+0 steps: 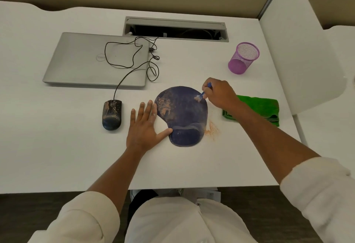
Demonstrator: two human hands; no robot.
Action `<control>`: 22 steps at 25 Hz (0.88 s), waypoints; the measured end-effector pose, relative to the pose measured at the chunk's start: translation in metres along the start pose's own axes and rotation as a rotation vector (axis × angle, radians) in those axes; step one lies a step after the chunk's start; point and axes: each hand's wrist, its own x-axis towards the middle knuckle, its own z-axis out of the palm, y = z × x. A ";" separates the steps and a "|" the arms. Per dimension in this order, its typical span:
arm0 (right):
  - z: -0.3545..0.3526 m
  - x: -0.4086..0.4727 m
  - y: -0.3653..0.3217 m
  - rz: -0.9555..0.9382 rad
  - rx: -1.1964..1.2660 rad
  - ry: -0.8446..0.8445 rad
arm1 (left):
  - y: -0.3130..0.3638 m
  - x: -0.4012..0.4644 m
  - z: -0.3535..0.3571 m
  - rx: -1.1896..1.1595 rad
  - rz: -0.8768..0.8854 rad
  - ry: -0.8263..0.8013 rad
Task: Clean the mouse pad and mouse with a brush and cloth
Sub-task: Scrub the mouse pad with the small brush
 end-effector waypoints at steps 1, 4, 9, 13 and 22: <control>0.003 0.006 -0.001 0.017 0.020 0.016 | 0.000 0.000 0.000 0.000 0.001 0.000; 0.007 0.014 -0.003 0.084 -0.075 -0.056 | 0.000 0.000 0.000 0.006 -0.003 -0.006; -0.002 0.019 -0.010 0.112 -0.122 -0.138 | -0.001 0.000 0.002 0.006 -0.004 -0.006; 0.005 0.021 -0.014 0.071 -0.063 0.056 | -0.001 0.000 0.002 0.007 0.000 0.003; 0.000 0.019 -0.002 0.129 -0.073 -0.040 | 0.000 -0.001 0.000 -0.022 -0.006 0.004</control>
